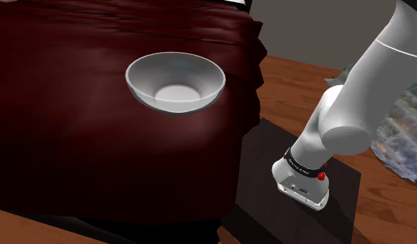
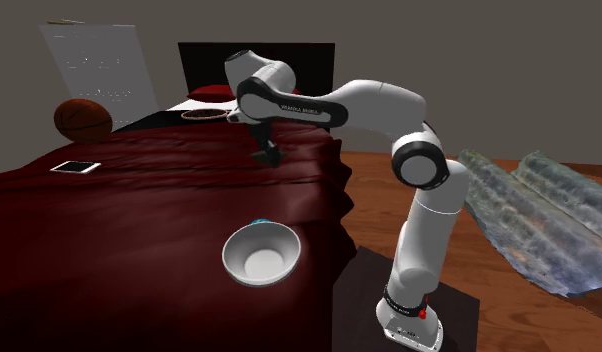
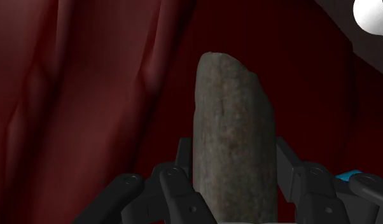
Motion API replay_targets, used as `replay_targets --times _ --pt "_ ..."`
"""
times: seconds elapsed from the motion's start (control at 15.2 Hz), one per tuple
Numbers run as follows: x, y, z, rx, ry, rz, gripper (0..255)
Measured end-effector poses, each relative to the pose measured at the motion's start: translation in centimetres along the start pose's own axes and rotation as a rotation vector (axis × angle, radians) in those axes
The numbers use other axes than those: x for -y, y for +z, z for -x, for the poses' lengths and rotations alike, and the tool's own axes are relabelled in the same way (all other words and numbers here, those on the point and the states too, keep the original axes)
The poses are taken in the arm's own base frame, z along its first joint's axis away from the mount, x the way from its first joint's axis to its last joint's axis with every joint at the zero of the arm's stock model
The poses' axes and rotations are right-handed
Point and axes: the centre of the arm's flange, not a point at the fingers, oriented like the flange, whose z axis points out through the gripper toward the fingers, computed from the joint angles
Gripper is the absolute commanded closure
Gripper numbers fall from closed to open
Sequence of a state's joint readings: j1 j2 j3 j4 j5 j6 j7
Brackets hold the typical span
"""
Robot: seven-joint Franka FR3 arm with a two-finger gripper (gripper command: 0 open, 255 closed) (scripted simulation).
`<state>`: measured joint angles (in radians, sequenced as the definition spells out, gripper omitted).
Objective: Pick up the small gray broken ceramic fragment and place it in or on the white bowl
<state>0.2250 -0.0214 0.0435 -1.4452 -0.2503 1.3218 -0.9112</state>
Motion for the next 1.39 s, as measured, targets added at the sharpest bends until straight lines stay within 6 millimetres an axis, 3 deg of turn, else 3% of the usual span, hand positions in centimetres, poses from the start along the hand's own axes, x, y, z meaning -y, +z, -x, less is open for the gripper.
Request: replay_targets --times 1.39 --pt "23.9 -5.0 -12.5 0.0 0.0 0.0 255"
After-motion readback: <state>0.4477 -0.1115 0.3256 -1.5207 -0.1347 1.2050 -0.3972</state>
